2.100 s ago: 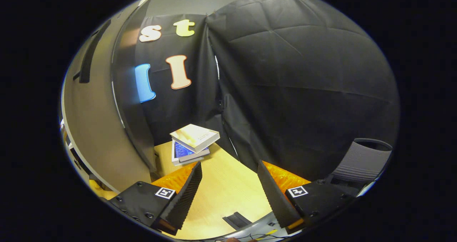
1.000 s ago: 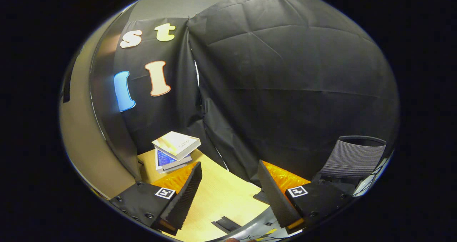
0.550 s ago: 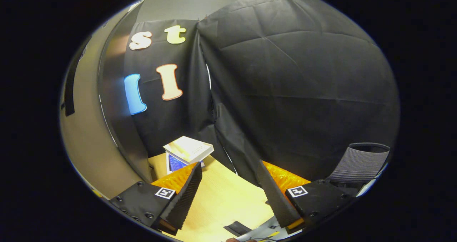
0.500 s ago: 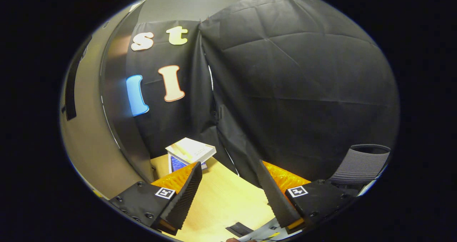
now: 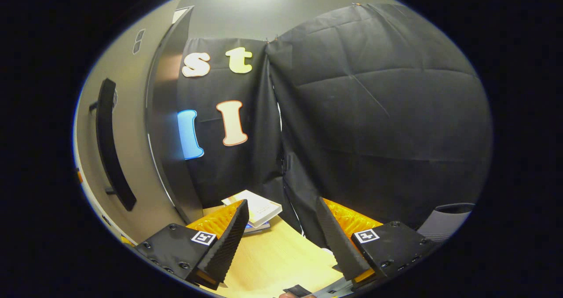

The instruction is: Grab one shoe with the right hand and put it into the shoe cabinet, grab the other shoe with the left hand and put it into the shoe cabinet; then close the right door with the right hand and the left door with the left hand.

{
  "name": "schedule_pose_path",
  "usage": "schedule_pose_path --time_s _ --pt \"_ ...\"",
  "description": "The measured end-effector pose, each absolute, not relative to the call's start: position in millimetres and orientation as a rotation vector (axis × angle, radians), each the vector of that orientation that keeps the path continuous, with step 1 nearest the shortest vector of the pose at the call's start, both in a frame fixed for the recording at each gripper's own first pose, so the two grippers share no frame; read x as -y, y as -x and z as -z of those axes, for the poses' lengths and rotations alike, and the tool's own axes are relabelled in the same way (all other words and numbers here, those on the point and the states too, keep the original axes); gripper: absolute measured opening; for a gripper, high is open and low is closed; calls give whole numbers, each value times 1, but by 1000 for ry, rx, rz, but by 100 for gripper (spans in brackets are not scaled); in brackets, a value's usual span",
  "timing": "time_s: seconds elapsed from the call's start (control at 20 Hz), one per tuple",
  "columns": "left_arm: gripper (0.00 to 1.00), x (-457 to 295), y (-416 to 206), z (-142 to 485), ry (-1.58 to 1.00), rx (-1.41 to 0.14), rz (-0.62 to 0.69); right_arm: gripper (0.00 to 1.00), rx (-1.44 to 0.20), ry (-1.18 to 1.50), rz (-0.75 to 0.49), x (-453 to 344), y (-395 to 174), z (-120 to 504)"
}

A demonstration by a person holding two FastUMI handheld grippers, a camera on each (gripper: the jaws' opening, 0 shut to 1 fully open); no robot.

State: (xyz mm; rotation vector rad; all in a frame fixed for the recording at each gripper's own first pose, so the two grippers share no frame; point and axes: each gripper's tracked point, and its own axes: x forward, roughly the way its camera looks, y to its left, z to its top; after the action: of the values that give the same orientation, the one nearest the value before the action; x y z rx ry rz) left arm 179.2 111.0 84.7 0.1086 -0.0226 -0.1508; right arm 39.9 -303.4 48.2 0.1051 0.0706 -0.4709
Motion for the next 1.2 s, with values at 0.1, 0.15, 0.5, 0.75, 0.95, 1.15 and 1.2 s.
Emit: schedule_pose_path --time_s 0.1,0.15,0.5,0.75,0.95,1.15,1.2 --pt "98 -110 -155 -77 -64 12 137 92 -23 -109 433 293 -40 -75" --pt "98 -107 -144 -69 -35 10 141 92 1 -113 408 286 -40 -86" --pt "99 -95 -100 -19 -21 -70 156 92 80 -104 235 240 -54 -135" --pt "96 -97 -87 -29 8 -57 136 98 53 -12 154 221 -59 -144" --pt "96 -98 -79 -32 13 -46 113 97 35 -12 89 208 -61 -146" --pt "96 -99 -68 -31 5 -56 99 96 49 -1 76 197 -59 -148" --pt "98 -99 -66 -31 9 -59 100 96 47 6 68 192 -58 -148"
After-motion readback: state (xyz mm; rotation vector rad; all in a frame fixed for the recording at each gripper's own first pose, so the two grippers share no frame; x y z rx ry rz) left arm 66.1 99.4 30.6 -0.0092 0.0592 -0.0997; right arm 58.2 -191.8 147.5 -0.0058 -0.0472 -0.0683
